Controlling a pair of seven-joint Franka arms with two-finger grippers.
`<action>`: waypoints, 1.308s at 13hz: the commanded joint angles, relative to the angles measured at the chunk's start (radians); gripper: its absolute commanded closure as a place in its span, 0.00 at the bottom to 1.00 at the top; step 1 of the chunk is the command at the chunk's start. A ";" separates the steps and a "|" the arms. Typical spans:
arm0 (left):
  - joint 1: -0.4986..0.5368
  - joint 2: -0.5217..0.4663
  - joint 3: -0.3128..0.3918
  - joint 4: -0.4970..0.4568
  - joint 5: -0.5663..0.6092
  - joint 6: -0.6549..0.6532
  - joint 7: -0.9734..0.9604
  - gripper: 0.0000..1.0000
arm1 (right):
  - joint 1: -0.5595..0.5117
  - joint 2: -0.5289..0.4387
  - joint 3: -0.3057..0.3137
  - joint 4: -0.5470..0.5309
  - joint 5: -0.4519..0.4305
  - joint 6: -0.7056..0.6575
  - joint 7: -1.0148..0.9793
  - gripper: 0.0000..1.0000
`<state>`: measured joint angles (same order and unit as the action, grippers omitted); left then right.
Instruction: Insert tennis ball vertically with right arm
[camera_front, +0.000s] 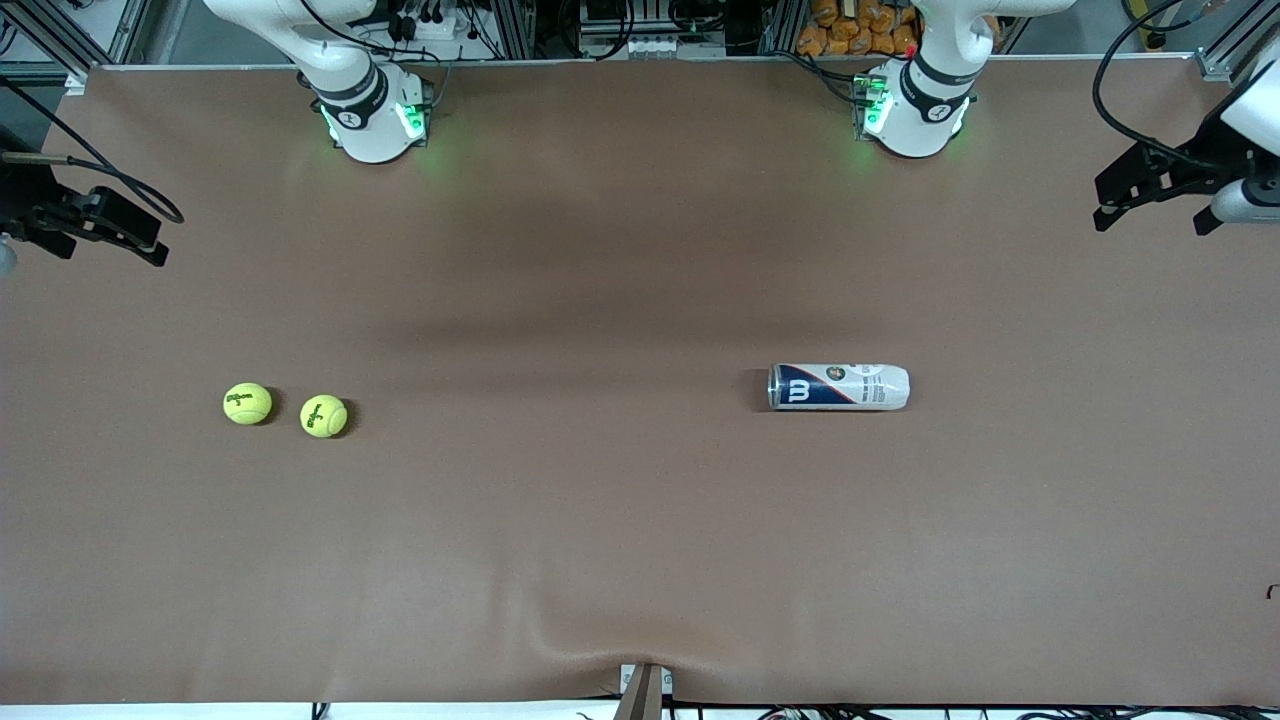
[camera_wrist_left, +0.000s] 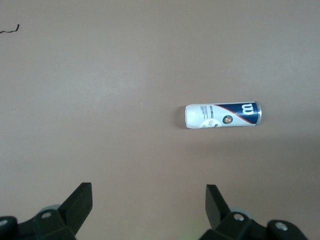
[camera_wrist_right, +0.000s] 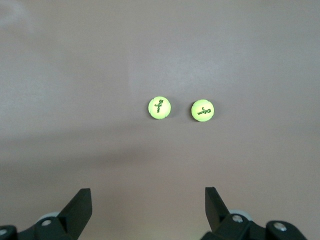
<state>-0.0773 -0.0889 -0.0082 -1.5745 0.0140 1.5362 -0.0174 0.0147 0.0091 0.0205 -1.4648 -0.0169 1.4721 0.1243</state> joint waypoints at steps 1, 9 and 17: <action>0.008 0.026 0.005 0.047 -0.026 -0.022 -0.001 0.00 | 0.004 0.000 -0.007 0.009 0.015 -0.002 -0.006 0.00; 0.013 0.029 0.016 0.065 -0.032 -0.071 -0.042 0.00 | -0.002 0.002 -0.007 0.009 0.015 -0.006 -0.006 0.00; 0.019 0.025 0.016 0.067 -0.025 -0.080 -0.030 0.00 | -0.006 0.002 -0.007 0.009 0.015 -0.009 -0.005 0.00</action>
<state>-0.0663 -0.0726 0.0105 -1.5380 -0.0029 1.4803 -0.0488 0.0145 0.0092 0.0148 -1.4648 -0.0159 1.4720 0.1243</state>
